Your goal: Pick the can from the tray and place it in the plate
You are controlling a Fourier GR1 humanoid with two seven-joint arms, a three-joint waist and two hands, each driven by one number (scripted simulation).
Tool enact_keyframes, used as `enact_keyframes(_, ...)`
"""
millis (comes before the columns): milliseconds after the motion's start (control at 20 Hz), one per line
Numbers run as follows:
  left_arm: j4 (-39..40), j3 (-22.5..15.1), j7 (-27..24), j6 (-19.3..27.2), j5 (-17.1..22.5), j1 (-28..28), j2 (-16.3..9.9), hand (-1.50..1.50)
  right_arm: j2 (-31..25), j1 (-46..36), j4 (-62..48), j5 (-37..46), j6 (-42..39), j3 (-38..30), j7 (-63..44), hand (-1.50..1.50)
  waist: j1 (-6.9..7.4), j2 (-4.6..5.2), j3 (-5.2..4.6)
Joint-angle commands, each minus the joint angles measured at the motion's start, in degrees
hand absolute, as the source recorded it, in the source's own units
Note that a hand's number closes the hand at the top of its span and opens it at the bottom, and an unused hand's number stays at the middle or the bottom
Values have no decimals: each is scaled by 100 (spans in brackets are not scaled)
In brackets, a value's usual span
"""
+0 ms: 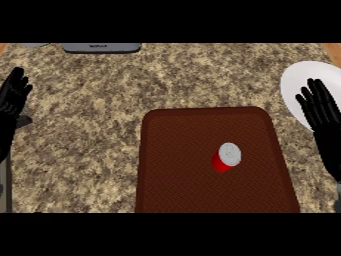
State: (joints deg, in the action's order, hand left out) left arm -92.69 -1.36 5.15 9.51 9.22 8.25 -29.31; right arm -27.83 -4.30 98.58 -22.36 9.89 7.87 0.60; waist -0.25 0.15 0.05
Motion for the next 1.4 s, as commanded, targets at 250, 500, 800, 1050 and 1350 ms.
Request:
enact_keyframes(250,978,-719,773,79,330,-927,1174,0,-808,-1320,-161,-240,-278,-1164,-156,150,40,24,-19)
enact_keyframes(500,1143,-839,740,-68,529,-617,1536,0,-256,-531,-640,1621,1665,-873,234,-150,-35,9,-8)
enact_keyframes(800,1020,-688,594,-409,496,-1012,1564,0,31,38,-88,1640,1051,-1026,782,-150,21,-21,-6)
enact_keyframes(1050,1034,-870,696,-143,331,-942,1747,0,-996,417,376,1971,378,-777,-125,-150,-1,-24,-14)
enact_keyframes(1350,963,-885,568,-138,254,-1057,1743,0,-1990,475,1050,2332,-678,-100,-1526,-150,17,-37,-21)
